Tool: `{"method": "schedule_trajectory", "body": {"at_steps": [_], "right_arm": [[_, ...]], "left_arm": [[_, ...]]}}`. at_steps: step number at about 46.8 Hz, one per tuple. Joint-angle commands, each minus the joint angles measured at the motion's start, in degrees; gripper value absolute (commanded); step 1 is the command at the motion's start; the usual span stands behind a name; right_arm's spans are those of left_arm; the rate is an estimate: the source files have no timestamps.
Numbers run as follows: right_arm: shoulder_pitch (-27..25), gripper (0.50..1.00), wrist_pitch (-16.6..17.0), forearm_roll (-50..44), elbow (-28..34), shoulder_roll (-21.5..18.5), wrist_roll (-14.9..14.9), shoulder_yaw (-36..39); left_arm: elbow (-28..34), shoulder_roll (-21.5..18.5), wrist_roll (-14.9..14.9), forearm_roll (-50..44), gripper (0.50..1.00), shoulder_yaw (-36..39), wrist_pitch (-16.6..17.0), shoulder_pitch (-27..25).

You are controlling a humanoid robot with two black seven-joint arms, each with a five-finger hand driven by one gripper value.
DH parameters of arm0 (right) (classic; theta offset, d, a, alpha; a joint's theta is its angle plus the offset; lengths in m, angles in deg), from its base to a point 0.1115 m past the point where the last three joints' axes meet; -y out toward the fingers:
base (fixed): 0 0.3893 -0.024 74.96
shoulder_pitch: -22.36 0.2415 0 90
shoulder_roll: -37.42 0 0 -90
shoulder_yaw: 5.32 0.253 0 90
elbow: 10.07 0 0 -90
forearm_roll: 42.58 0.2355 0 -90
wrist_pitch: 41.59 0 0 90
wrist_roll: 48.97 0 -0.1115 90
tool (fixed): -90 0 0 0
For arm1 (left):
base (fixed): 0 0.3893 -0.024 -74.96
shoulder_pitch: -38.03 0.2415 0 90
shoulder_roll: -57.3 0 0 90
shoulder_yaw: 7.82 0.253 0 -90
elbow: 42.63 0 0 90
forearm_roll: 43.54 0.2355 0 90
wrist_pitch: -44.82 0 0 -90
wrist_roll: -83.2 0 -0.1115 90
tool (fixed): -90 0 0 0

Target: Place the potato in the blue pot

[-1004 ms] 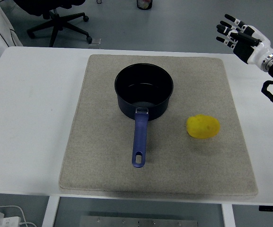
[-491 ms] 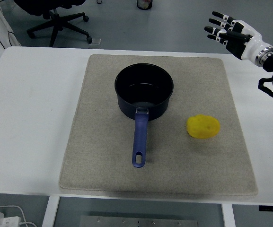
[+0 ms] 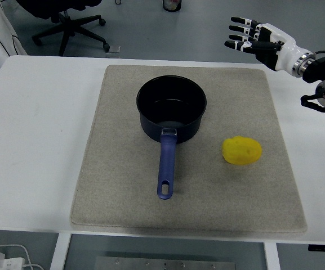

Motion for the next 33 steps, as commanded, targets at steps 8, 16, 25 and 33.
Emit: {"method": "schedule_trajectory", "body": {"at_steps": [8,16,25,33], "right_arm": [[-0.22,0.928,1.27,-4.89,-4.64,3.35,-0.01,-2.19],[-0.05,0.928,3.11,-8.50,-8.07,6.69,-0.01,-3.07],[-0.40,0.928,5.58,-14.47,-9.13,8.72,-0.10,-3.07],[-0.58,0.928,7.07,-19.22,-10.36,9.95,-0.18,-3.16]], "left_arm": [[0.00,0.00,0.00,-0.01,0.996,0.00,0.01,-0.01],[0.00,0.00,0.00,-0.01,0.996,0.00,0.01,-0.01],[0.00,0.00,0.00,-0.01,0.996,0.00,0.01,-0.01],[0.00,0.00,0.00,-0.01,0.996,0.00,0.01,-0.01]]}}
